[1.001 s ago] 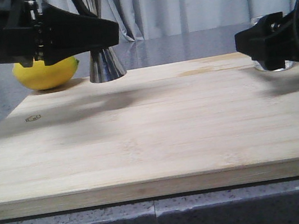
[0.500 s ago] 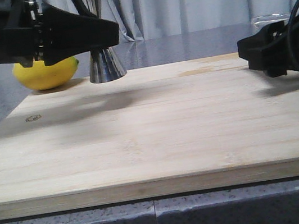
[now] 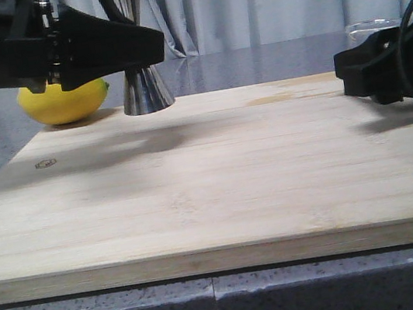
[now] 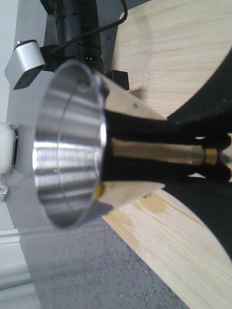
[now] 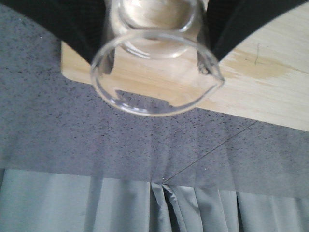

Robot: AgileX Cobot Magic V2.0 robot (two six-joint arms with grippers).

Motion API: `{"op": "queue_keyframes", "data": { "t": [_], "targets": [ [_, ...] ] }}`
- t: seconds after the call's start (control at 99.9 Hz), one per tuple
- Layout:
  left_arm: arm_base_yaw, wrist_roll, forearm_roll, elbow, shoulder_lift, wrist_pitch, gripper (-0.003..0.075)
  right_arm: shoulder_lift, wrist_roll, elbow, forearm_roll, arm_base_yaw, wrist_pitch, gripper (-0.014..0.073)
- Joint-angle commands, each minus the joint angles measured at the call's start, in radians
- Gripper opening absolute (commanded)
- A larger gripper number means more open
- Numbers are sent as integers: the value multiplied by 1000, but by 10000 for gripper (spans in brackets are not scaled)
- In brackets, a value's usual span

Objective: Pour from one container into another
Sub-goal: 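Lift the beaker with the right gripper toward the jigger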

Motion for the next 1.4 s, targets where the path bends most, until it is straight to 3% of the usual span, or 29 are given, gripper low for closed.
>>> {"op": "queue_keyframes", "data": {
  "t": [0.0,0.41,0.681,1.251,1.391],
  "targets": [
    [-9,-11,-78,-29,-45,117,-19,-21,-4,-21,-9,2,-88,287],
    [-9,-11,-78,-29,-45,117,-18,-21,-4,-21,-9,2,-86,276],
    [-9,-11,-78,-29,-45,117,-18,-21,-4,-21,-9,2,-95,184],
    [-9,-11,-78,-29,-45,117,-18,-63,-4,-21,-45,2,-138,184],
    [-9,-11,-78,-29,-45,117,-18,-111,-4,-34,-60,2,-85,184]
  ]
}}
